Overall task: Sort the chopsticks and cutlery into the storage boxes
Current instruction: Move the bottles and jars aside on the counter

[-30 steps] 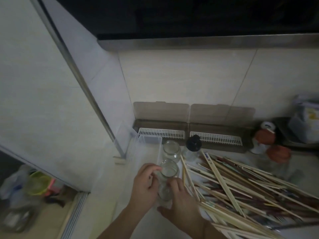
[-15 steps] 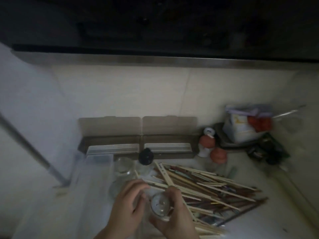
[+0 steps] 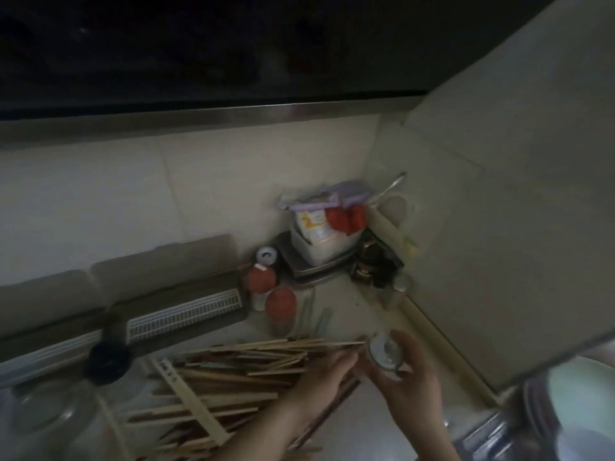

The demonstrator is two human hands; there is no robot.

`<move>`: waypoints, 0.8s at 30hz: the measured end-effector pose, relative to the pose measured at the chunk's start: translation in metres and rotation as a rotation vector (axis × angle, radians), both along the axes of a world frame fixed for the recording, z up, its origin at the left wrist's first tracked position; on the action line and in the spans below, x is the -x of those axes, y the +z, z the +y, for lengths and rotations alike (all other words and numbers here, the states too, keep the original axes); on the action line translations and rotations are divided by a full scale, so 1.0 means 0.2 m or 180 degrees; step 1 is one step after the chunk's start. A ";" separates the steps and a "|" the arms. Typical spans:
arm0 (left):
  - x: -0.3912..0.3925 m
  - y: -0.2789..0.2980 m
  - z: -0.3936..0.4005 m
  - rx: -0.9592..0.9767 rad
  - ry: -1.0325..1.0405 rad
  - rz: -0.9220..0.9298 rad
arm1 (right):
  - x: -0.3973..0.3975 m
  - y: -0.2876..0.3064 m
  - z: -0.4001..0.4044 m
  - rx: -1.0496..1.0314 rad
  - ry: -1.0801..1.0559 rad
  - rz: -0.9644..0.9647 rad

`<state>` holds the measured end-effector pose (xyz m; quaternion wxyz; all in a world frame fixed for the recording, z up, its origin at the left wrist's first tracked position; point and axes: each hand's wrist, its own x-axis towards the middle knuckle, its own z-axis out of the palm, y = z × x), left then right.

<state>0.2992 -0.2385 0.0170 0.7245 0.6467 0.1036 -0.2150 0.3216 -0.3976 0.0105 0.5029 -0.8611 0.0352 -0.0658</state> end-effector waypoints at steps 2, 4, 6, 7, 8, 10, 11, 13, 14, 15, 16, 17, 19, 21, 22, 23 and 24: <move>-0.14 0.01 -0.14 0.0257 -0.0021 0.0373 | -0.13 -0.02 -0.11 -0.0062 -0.0216 -0.0047; -0.27 0.03 -0.25 0.0885 -0.0032 0.0812 | -0.25 -0.04 -0.19 0.0080 -0.0339 -0.0131; -0.39 0.03 -0.32 0.1381 -0.0042 0.1103 | -0.38 -0.08 -0.25 0.0280 -0.0388 -0.0207; -0.44 0.02 -0.35 0.1515 -0.0030 0.1185 | -0.44 -0.11 -0.27 0.0380 -0.0386 -0.0248; -0.48 0.00 -0.37 0.1563 -0.0007 0.1233 | -0.49 -0.14 -0.28 0.0468 -0.0379 -0.0251; -0.56 -0.03 -0.40 0.1548 0.0029 0.1286 | -0.57 -0.18 -0.29 0.0500 -0.0328 -0.0148; -0.58 -0.05 -0.41 0.1536 0.0041 0.1310 | -0.61 -0.21 -0.29 0.0473 -0.0304 -0.0100; -0.62 -0.07 -0.42 0.1504 0.0035 0.1329 | -0.66 -0.25 -0.29 0.0381 -0.0280 -0.0023; -0.64 -0.08 -0.42 0.1478 0.0024 0.1305 | -0.68 -0.27 -0.29 0.0322 -0.0258 0.0012; -0.65 -0.09 -0.42 0.1445 0.0015 0.1271 | -0.70 -0.29 -0.28 0.0268 -0.0228 0.0024; -0.66 -0.10 -0.42 0.1409 0.0016 0.1233 | -0.71 -0.31 -0.28 0.0252 -0.0197 0.0007; -0.67 -0.10 -0.42 0.1380 0.0022 0.1198 | -0.73 -0.32 -0.28 0.0251 -0.0170 -0.0003; -0.68 -0.10 -0.41 0.1361 0.0044 0.1177 | -0.74 -0.35 -0.28 0.0194 -0.0168 0.0051; -0.69 -0.11 -0.41 0.1350 0.0092 0.1193 | -0.75 -0.38 -0.27 0.0133 -0.0196 0.0082; -0.70 -0.11 -0.41 0.1345 0.0096 0.1162 | -0.75 -0.40 -0.26 0.0142 -0.0236 0.0062; -0.70 -0.12 -0.41 0.1350 0.0109 0.1134 | -0.75 -0.41 -0.26 0.0120 -0.0271 0.0034; -0.70 -0.13 -0.40 0.1356 0.0148 0.1124 | -0.74 -0.41 -0.25 0.0055 -0.0281 0.0015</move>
